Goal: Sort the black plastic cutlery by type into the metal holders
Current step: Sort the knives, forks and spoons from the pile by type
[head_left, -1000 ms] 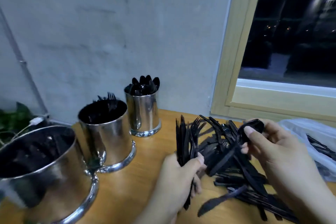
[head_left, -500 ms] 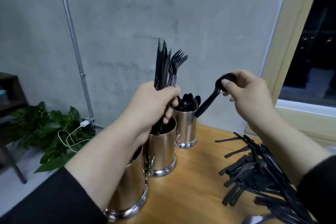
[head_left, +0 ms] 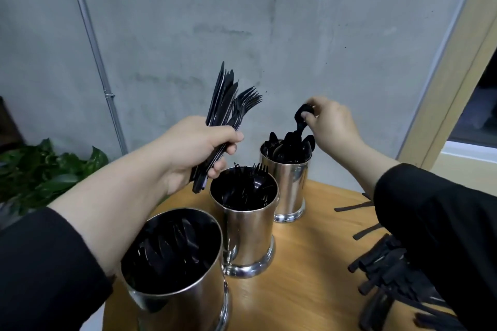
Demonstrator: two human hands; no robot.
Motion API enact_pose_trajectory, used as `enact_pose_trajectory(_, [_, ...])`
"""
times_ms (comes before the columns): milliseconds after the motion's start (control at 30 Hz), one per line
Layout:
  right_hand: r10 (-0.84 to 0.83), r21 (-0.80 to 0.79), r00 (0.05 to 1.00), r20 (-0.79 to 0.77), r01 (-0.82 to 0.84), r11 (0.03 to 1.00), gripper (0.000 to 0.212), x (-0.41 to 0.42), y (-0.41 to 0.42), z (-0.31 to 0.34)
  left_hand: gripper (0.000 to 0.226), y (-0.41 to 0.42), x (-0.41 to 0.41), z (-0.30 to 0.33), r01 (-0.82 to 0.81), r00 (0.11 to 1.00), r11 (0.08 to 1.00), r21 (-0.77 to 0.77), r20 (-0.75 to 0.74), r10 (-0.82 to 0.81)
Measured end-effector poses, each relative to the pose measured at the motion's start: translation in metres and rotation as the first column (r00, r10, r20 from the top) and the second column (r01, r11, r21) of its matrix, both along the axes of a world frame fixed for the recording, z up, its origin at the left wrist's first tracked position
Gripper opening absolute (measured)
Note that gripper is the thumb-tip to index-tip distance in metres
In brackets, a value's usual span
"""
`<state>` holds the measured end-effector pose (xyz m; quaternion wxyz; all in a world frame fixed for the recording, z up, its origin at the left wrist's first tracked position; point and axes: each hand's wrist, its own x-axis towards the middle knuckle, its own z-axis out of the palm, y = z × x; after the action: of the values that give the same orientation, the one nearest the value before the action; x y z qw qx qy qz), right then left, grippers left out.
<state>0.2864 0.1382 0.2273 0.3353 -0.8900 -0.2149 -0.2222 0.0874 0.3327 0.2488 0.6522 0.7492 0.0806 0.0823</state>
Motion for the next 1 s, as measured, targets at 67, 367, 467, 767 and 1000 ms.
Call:
enact_pose_trajectory(67, [-0.034,-0.123,0.999,0.003,0.034,0.992,0.015,0.014,0.006,-0.015,0.019,0.006,0.004,-0.003,0.0,1.0,1.0,0.002,-0.001,0.0])
enact_pose_trajectory(367, [-0.035,-0.511,0.999,-0.033,0.013,0.859,0.035,0.009,0.002,-0.024,0.018,0.012,0.008,-0.016,0.045,0.997,0.998,-0.047,-0.057,-0.048])
enact_pose_trajectory(467, [0.241,-0.09,0.967,-0.081,-0.248,0.964,0.034,-0.034,-0.005,0.007,0.016,0.011,0.003,-0.014,0.106,0.989,0.983,-0.147,-0.089,-0.12])
enact_pose_trajectory(767, [0.764,0.613,0.6,-0.237,-0.518,0.596,0.023,-0.125,0.004,0.028,0.024,-0.014,-0.032,-0.009,0.324,0.926,0.874,-0.363,-0.068,-0.372])
enact_pose_trajectory(1000, [0.776,0.615,0.572,-0.264,-0.52,0.593,0.009,-0.15,-0.006,0.026,0.023,-0.023,-0.054,-0.018,0.346,0.926,0.854,-0.389,-0.006,-0.378])
